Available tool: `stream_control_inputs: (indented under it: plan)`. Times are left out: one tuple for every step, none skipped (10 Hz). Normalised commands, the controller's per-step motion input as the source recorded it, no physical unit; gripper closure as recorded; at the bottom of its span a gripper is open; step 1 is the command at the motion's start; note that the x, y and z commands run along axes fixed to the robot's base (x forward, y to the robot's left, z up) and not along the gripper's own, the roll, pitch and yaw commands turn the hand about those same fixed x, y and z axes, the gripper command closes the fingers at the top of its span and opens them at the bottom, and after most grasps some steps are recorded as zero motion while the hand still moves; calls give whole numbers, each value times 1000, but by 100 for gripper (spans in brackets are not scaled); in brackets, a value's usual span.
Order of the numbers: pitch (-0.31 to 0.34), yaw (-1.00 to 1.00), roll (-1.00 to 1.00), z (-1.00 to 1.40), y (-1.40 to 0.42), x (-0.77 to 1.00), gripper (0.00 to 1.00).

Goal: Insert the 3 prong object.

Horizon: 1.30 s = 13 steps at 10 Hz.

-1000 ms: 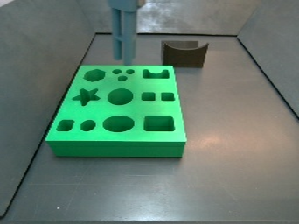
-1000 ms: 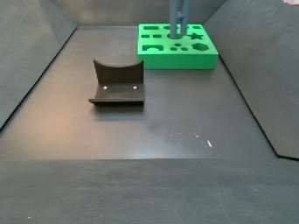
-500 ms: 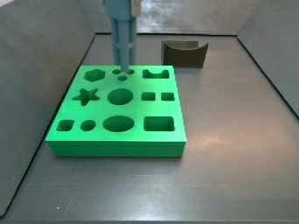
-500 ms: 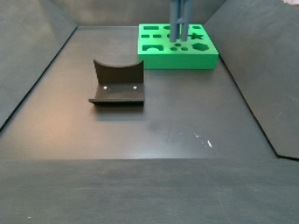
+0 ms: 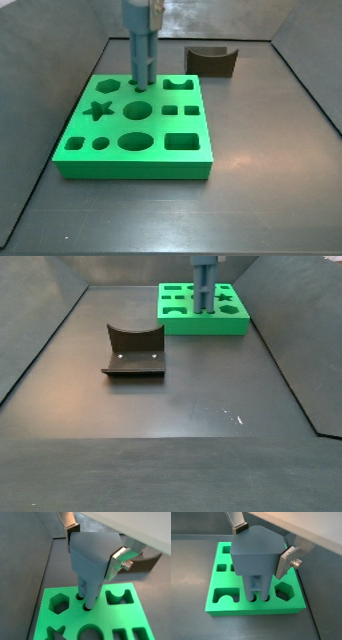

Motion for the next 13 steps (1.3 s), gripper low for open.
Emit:
stream_control_inputs:
  plan:
    - [-24,-263,-130,-231,94,-223,100]
    - [-51,-9,-149,-191,69,-326,100]
    - [-60,83,-179,-229,97,-206,100]
    - [-6,400,-151,-260,0,0,100]
    - [0,329,-104,-357,0,274,100]
    - [34,197,-59,-420,0,491,100]
    - [19,154,-103,-426,0,383,100]
    - [0,0,-169,-363,-26,134,100]
    - [-83,34,-130,-529,0,-74,100]
    - [-60,34,-64,-583,0,0,100]
    - [0,0,0,-454,0,80,100]
    - [0,0,-90,-126,11,0,100]
    - [-6,0,0,0,0,0,100]
